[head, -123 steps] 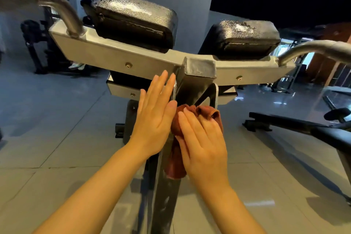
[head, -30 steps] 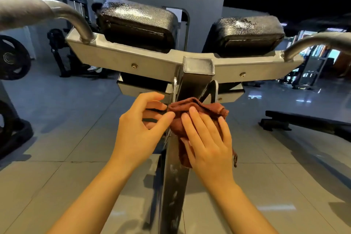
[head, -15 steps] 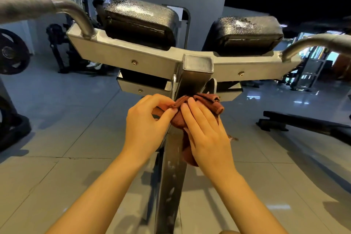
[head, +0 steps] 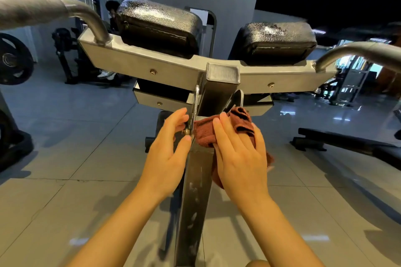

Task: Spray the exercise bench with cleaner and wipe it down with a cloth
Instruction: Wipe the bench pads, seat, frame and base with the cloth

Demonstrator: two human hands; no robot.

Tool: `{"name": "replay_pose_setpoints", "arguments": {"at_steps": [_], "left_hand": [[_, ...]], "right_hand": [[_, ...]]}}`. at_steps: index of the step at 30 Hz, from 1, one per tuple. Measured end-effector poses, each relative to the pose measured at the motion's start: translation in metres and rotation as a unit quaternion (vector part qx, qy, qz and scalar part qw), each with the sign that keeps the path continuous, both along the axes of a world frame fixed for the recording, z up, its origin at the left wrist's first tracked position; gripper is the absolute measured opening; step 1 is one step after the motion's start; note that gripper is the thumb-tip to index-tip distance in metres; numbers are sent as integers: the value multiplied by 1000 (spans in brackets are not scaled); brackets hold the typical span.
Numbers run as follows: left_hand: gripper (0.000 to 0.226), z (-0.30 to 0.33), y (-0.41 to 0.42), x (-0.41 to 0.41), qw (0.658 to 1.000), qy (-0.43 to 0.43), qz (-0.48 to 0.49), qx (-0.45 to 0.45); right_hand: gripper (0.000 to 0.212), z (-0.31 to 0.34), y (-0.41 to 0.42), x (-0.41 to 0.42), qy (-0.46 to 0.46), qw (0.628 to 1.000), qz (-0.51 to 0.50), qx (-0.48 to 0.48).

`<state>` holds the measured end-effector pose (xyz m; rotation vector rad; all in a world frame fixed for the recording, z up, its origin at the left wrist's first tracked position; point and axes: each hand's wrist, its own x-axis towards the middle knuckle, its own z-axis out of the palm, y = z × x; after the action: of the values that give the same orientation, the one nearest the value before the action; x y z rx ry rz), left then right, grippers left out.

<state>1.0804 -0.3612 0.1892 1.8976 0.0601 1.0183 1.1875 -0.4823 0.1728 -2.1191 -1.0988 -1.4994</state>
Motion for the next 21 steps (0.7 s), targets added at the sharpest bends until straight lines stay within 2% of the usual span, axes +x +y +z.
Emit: {"name": "replay_pose_setpoints", "arguments": {"at_steps": [5,10,14,17,21], "left_hand": [[39,-7,-6,-2,999,5,-45,-22],[37,16,-6,-1,994,-45,57,85],[43,60,-9,24,974,-138,85,159],[49,84,-5,54,960,-162,114,197],[52,83,-3,87,961,-136,119,211]], "right_hand": [[42,-3,-10,-2,11,998,68,-13],[38,15,-41,-1,-67,991,78,-88],[35,79,-54,16,-71,992,97,37],[39,145,-59,52,-44,986,91,130],[38,193,-37,111,73,984,98,133]]}}
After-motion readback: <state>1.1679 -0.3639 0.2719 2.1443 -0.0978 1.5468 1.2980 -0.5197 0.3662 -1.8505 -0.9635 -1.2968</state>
